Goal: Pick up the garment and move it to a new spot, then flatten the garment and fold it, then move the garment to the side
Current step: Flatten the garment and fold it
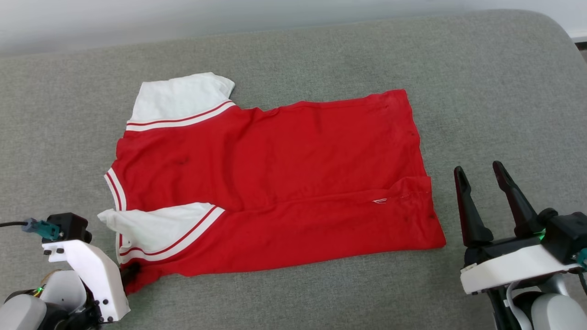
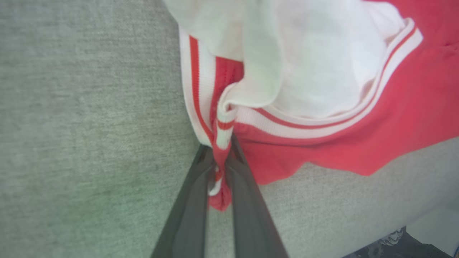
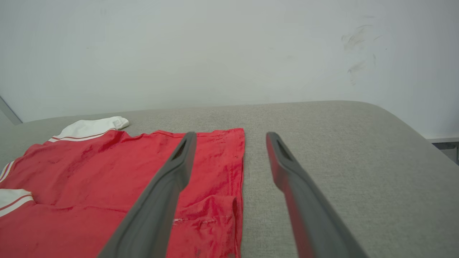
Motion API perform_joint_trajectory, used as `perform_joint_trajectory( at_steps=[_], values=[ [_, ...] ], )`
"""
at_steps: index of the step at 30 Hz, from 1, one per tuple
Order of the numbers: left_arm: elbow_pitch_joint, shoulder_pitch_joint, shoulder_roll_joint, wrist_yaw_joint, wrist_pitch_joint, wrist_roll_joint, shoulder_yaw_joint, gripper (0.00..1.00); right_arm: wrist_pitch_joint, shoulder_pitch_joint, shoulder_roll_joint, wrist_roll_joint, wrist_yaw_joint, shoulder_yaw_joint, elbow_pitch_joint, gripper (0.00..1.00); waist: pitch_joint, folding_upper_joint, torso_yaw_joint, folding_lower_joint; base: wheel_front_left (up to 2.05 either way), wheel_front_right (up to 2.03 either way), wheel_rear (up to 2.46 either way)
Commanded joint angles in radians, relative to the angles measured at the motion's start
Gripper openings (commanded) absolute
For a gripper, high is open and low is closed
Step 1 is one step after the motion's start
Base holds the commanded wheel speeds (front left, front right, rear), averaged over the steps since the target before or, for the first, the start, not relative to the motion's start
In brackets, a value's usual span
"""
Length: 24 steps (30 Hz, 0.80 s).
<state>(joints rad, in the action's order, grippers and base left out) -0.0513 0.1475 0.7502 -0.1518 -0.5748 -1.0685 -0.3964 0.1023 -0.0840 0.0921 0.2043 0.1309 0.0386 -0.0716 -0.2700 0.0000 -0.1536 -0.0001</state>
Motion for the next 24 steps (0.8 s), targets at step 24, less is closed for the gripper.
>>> perform_joint_trajectory(
  at_steps=[24],
  values=[
    [0.201,0.083,-0.027,-0.039,0.184,0.159,0.007,0.0,-0.761,-0.121,0.146,0.23,0.0,0.009,0.212,1.0,-0.037,0.0,0.111,0.0001,0.0,0.0,0.0]
  ],
)
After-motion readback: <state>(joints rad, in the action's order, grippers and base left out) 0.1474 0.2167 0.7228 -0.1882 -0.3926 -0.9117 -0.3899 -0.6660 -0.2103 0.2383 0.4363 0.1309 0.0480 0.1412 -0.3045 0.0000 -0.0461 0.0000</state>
